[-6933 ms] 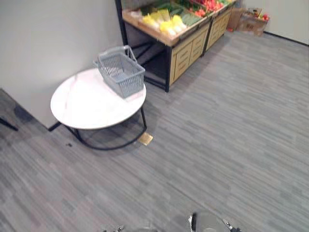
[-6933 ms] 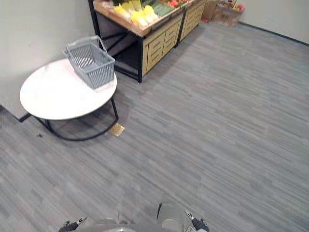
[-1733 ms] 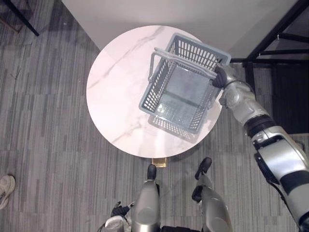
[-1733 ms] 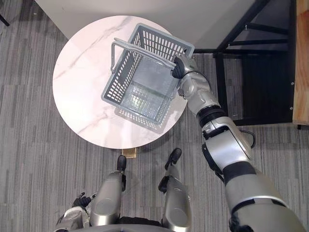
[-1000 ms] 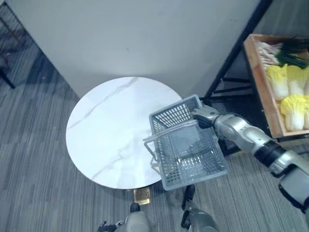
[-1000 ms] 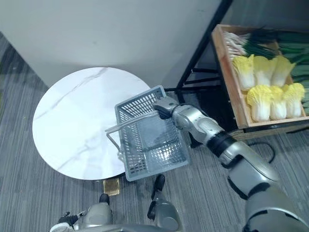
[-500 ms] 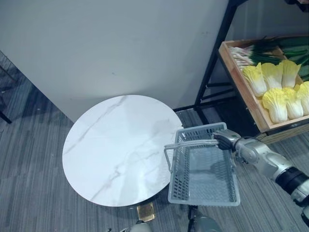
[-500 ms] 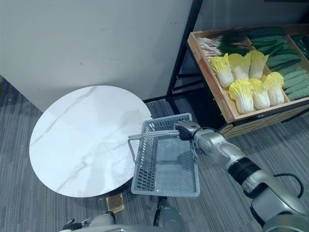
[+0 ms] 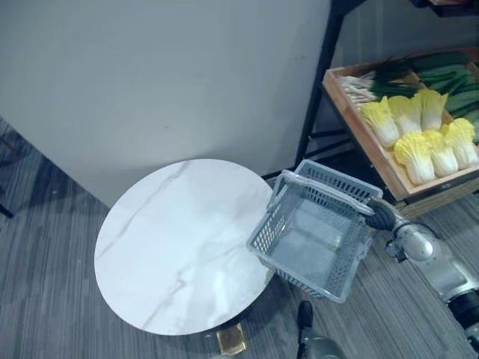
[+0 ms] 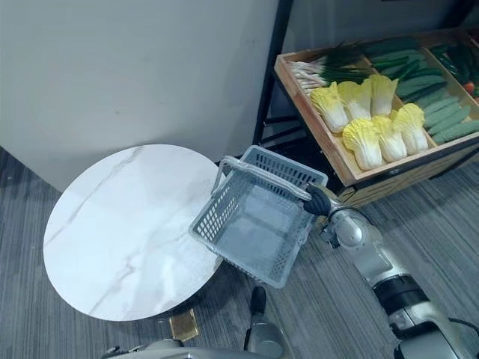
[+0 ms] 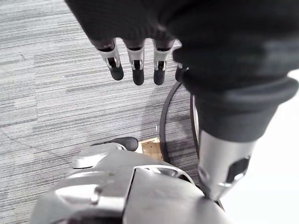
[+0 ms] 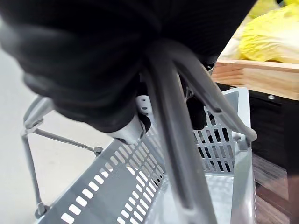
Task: Pick vegetable in the basket
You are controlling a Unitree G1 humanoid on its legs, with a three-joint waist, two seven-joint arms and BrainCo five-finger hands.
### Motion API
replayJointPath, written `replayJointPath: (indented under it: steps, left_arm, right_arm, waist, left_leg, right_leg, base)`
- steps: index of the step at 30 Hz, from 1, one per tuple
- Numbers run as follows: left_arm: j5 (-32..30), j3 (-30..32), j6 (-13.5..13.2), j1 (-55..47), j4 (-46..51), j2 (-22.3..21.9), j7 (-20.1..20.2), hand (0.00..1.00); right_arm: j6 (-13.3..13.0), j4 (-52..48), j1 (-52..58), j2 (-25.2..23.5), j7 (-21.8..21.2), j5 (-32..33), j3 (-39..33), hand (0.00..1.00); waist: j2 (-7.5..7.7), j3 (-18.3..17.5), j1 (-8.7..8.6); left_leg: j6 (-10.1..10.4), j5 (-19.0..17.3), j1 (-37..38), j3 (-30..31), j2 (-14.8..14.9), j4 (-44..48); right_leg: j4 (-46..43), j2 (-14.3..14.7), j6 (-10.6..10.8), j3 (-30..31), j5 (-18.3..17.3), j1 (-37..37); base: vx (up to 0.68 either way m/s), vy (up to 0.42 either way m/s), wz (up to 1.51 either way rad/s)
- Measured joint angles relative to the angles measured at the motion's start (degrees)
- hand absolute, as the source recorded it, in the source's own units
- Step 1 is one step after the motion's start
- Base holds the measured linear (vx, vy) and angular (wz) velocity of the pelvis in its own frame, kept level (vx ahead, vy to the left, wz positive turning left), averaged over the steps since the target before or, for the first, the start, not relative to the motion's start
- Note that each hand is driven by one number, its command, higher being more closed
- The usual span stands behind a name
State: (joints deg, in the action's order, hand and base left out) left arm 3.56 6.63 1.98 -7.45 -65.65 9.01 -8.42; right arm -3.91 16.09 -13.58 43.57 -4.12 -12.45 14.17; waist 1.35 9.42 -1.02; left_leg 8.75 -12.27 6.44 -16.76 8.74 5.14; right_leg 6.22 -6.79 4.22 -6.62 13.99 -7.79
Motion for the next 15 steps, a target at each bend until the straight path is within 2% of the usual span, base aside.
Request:
replayJointPath:
  steps: [6, 11, 15]
  left_arm:
    - [-0.4, 0.0, 0.1, -0.1, -0.3, 0.0, 0.1, 0.00]
    - [-0.4, -0.1, 0.3, -0.1, -0.3, -0.2, 0.2, 0.00]
    - [-0.4, -0.1, 0.6, -1.0, 0.5, -0.4, 0.2, 0.00]
  right_arm:
    - [1.0, 0.1, 4.7, -1.4, 0.1, -0.1, -3.9, 1.00]
    - [2.5, 0.6, 8.9, -5.5, 0.9, -0.1, -8.9, 1.00]
    - [2.5, 0.6, 11.7, -9.4, 2.7, -0.1, -14.8, 1.00]
  waist:
    - [-0.27, -0.2, -0.73]
    - [-0.63, -0.4, -0.86]
    - [-0.84, -0.5, -1.62]
  left_leg:
    - [0.2, -0.4, 0.9, -1.4, 0.5, -0.1]
    - [0.4, -0.6, 1.9, -1.8, 0.7, 0.1]
    - [0.2, -4.0, 1.4, -1.7, 1.7, 5.8]
  right_leg:
    - [0.0, 0.6, 0.0, 1.2, 0.0, 0.0]
    - [0.0, 0.9, 0.1, 1.6, -0.1, 0.8]
    - [-1.7, 1.0, 0.6, 1.8, -1.4, 1.9]
  base:
    - [0.01, -0.009, -0.14]
    - [0.01, -0.002, -0.03]
    - [-0.01, 0.020, -0.03]
